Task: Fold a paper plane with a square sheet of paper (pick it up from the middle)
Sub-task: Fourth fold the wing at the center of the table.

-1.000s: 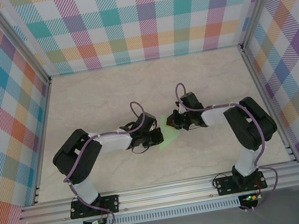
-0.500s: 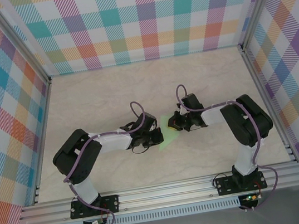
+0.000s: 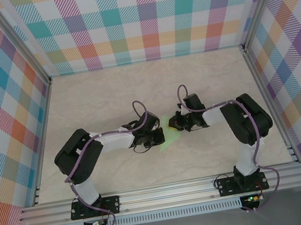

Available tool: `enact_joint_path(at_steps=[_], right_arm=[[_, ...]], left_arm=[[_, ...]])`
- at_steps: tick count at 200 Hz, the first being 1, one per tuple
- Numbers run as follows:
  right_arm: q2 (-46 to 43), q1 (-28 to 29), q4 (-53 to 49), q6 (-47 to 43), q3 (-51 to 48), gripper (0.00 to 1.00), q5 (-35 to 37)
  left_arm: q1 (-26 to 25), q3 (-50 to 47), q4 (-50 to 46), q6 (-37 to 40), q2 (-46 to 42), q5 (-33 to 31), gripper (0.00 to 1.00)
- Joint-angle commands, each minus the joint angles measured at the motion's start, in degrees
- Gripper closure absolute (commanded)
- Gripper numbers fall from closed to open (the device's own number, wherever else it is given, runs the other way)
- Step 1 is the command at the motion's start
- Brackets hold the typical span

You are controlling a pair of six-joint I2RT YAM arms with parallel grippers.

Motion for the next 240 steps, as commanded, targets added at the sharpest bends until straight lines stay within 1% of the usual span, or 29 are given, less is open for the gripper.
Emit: enact_joint_path(at_steps=[1,17,30,43,50,59,72,83,109,142,164,181,201,224,240], right_arm=[[1.8,0.2,-4.3,-2.2,-2.1,0.99,3.0],[1.8,0.0,-4.2,-2.4,-2.6,0.99,3.2],[1.8,0.0,-4.4,-2.5,-2.7,0.99,3.4],[1.8,0.1,-4.8,-2.5,-2.6,1.00,3.6],[1.8,0.1,-5.0,-2.6,-2.6,1.00,3.7],[1.7,0.0,-5.6,-2.9,-2.5,1.00,4.0],[1.4,0.0,-6.4,-3.2,-2.1,1.00,4.3],[1.2,-0.1,-6.3,-3.2,-2.1,1.00,4.2],[1.2,0.0,-6.2,-3.0,-2.3,0.99,4.2],[1.7,0.0,-6.3,-3.2,-2.1,0.99,3.9],[2.1,0.0,-6.6,-3.3,-2.1,0.99,4.0],[2.2,0.0,-6.7,-3.5,-2.1,1.00,4.3],[2.1,0.0,-7.2,-3.7,-2.1,1.00,4.5],[1.8,0.0,-7.5,-3.9,-1.9,1.00,4.6],[1.7,0.0,-7.8,-4.0,-1.8,1.00,4.6]], left_arm=[[-0.7,0.1,-14.8,0.0,0.9,-1.6,0.95],[-0.2,3.0,-17.4,0.2,-2.1,-1.9,0.91],[0.8,4.4,-17.0,-0.6,-4.4,-0.8,0.89],[2.4,4.2,-12.5,-2.9,-5.5,4.2,0.87],[3.1,3.9,-7.7,-4.2,-5.4,7.7,0.88],[3.7,4.0,-3.8,-6.1,-4.5,11.6,0.88],[4.0,4.3,1.0,-8.5,-2.8,15.2,0.87],[4.0,4.8,3.6,-9.7,-1.2,17.0,0.87],[4.1,4.6,6.0,-11.3,1.9,17.4,0.87],[4.1,1.5,14.4,-15.2,5.0,20.0,0.87],[4.1,0.4,13.0,-14.6,6.1,19.3,0.87],[4.1,-1.5,10.5,-13.3,6.2,17.3,0.87],[4.1,-4.3,11.2,-13.0,6.5,18.5,0.87],[4.2,-8.5,9.9,-11.7,4.3,17.1,0.87],[4.2,-11.1,10.3,-11.2,2.4,17.3,0.87]])
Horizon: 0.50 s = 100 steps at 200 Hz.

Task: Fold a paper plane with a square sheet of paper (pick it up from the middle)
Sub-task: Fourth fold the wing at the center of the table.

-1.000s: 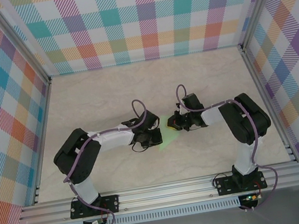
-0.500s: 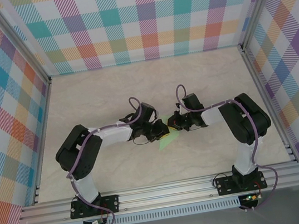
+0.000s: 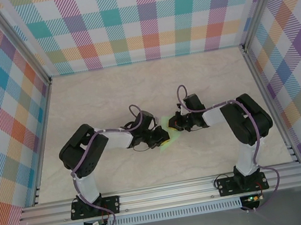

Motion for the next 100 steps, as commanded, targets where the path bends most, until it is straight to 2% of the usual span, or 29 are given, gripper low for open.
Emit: enact_joint_path(at_steps=[1,49,100], right_arm=[[1.7,0.0,-8.0,-2.5,-1.5,1.00,4.4],[1.7,-0.1,-8.8,-2.7,-1.2,0.99,4.8],[1.9,0.0,-9.0,-2.5,-1.1,0.99,4.7]], left_arm=[[0.2,-6.2,-7.5,1.3,-1.6,-0.8,0.87],[0.2,-10.8,-5.1,2.4,-4.6,3.5,0.86],[0.2,-11.6,-12.6,6.8,-8.1,2.6,0.85]])
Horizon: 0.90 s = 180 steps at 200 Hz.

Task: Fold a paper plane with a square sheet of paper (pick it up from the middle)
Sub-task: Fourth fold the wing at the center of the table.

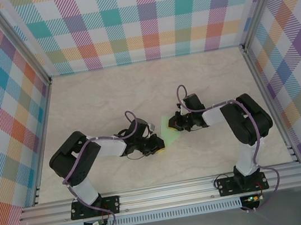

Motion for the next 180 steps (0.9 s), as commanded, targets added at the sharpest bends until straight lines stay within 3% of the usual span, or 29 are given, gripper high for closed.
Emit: enact_joint_path(at_steps=[1,69,141,180], right_arm=[[1.8,0.0,-8.0,-2.3,-1.6,0.99,4.6],[1.2,0.0,-8.9,-2.9,-0.3,0.99,3.3],[1.4,0.8,-9.6,-5.6,-0.2,0.99,-0.1],[0.6,2.5,-9.8,-9.7,-2.0,0.99,-3.5]], left_arm=[[0.1,-2.8,-12.8,2.8,-1.2,0.9,0.85],[0.2,0.5,-21.8,5.4,-10.6,-6.5,0.86],[0.2,8.1,-25.8,6.1,-9.6,-14.0,0.87],[0.1,7.2,-25.5,5.9,-10.4,-14.4,0.87]])
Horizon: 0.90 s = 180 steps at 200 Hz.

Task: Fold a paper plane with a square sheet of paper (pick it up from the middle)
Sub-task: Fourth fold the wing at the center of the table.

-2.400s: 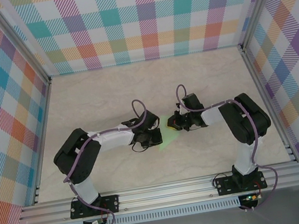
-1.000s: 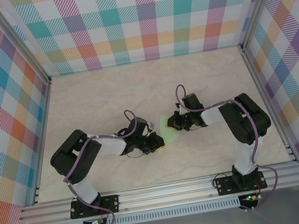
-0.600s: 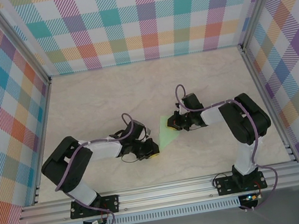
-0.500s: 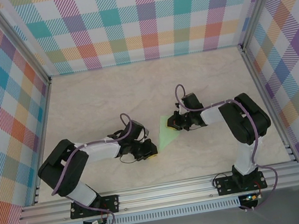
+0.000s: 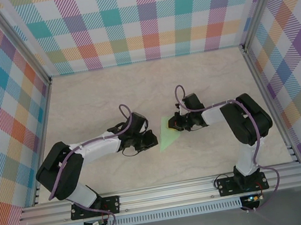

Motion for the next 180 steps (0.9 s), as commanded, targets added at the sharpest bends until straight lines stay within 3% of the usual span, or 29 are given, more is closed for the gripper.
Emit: enact_joint_path(at_steps=[1,180], right_arm=[[0.6,2.0,-7.4,-4.8,-3.0,0.99,-2.4],[-2.0,2.7,-23.3,-2.8,5.8,0.99,2.6]], left_arm=[[0.1,-0.2,-2.1,0.5,-0.9,-1.7,0.87],[0.1,1.2,-4.2,0.6,-2.1,-0.4,0.87]])
